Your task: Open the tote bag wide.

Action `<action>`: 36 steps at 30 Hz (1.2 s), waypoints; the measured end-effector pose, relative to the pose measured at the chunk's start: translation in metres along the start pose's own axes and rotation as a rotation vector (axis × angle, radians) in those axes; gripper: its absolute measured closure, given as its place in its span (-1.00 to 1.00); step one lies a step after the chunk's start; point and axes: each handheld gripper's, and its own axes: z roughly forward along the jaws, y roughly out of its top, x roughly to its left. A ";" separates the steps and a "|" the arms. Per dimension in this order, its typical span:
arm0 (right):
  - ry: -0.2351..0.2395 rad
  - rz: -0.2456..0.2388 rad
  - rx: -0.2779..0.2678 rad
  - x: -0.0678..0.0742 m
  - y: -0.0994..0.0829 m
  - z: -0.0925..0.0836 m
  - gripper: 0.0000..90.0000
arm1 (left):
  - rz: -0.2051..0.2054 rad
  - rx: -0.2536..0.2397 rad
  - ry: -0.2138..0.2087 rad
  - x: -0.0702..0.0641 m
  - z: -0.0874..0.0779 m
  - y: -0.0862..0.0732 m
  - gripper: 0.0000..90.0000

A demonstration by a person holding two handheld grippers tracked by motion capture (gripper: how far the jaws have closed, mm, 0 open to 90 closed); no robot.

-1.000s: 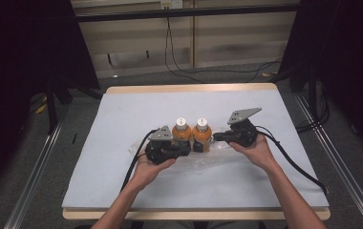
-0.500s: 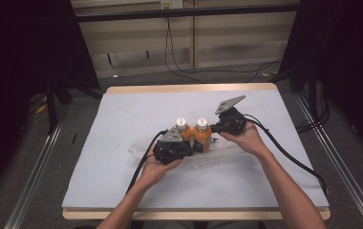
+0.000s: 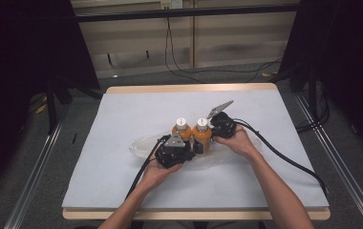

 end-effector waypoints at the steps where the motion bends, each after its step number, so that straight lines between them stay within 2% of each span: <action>1: 0.006 0.009 0.003 -0.001 -0.001 0.003 1.00 | 0.016 0.016 0.001 -0.001 0.000 -0.001 0.93; 6: 0.010 0.020 0.017 -0.003 -0.006 0.011 1.00 | 0.011 -0.004 -0.010 -0.004 0.003 -0.007 0.93; 9: 0.019 0.043 0.004 -0.004 -0.008 0.013 1.00 | 0.028 0.020 -0.007 -0.005 0.003 -0.010 0.93; 12: 0.016 0.043 0.014 -0.005 -0.010 0.015 1.00 | 0.036 0.039 0.001 -0.007 0.006 -0.012 0.93; 13: 0.016 0.049 0.015 -0.005 -0.010 0.016 1.00 | 0.019 0.045 -0.005 -0.009 0.006 -0.013 0.93; 16: 0.004 0.067 0.009 -0.006 -0.011 0.017 1.00 | 0.007 0.050 -0.009 -0.009 0.005 -0.014 0.93; 19: 0.006 0.081 0.001 -0.007 -0.012 0.019 1.00 | 0.008 0.042 -0.017 -0.008 0.006 -0.015 0.94; 24: -0.016 0.086 0.001 -0.008 -0.010 0.020 1.00 | -0.005 0.065 -0.039 -0.009 0.004 -0.015 1.00; 26: -0.021 0.085 0.003 -0.008 -0.010 0.020 1.00 | 0.018 0.066 -0.044 -0.011 0.004 -0.015 1.00; 29: -0.038 0.099 0.001 -0.010 -0.009 0.020 1.00 | 0.029 0.067 -0.038 -0.014 0.004 -0.015 1.00; 32: -0.056 0.112 0.006 -0.011 -0.009 0.020 1.00 | 0.050 0.091 -0.048 -0.014 0.002 -0.014 1.00; 34: -0.068 0.123 0.006 -0.011 -0.007 0.020 1.00 | 0.051 0.087 -0.071 -0.013 0.002 -0.015 1.00; 35: -0.067 0.126 0.002 -0.012 -0.007 0.021 1.00 | 0.047 0.107 -0.082 -0.013 -0.001 -0.015 1.00; 36: -0.072 0.129 0.000 -0.014 -0.007 0.021 1.00 | 0.045 0.087 -0.091 -0.013 0.000 -0.016 1.00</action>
